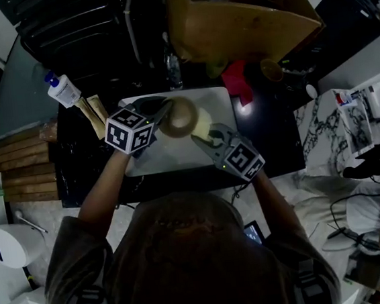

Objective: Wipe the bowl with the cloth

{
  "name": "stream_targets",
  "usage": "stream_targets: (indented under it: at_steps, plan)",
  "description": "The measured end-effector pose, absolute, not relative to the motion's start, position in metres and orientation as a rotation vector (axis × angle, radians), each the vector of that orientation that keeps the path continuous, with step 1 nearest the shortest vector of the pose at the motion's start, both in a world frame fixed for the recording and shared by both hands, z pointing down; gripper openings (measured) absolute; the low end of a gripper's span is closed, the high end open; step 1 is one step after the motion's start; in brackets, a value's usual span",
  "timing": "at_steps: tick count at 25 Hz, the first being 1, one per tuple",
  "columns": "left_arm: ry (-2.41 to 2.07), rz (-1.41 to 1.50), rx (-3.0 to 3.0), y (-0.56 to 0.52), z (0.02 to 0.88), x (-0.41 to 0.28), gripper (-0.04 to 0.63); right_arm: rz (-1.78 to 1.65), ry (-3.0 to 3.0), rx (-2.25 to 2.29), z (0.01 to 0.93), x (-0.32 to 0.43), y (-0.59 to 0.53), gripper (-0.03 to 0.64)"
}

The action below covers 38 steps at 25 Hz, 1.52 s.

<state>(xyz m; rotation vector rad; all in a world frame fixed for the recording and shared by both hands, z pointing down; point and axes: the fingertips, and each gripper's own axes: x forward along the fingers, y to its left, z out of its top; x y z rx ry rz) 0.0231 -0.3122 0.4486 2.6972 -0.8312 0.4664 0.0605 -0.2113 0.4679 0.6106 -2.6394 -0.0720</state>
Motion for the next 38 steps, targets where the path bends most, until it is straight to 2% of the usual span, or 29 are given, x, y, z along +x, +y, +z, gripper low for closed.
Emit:
stream_targets:
  at_steps: [18,38]
  plan:
    - [-1.025,0.277,2.602,-0.317,0.443,0.031,0.025,0.104,-2.727,0.676,0.478,0.029,-0.203,0.023]
    - [-1.029,0.124,2.553,-0.318,0.434,0.033,0.025,0.16,-2.74,0.711,0.491,0.004,-0.218,0.023]
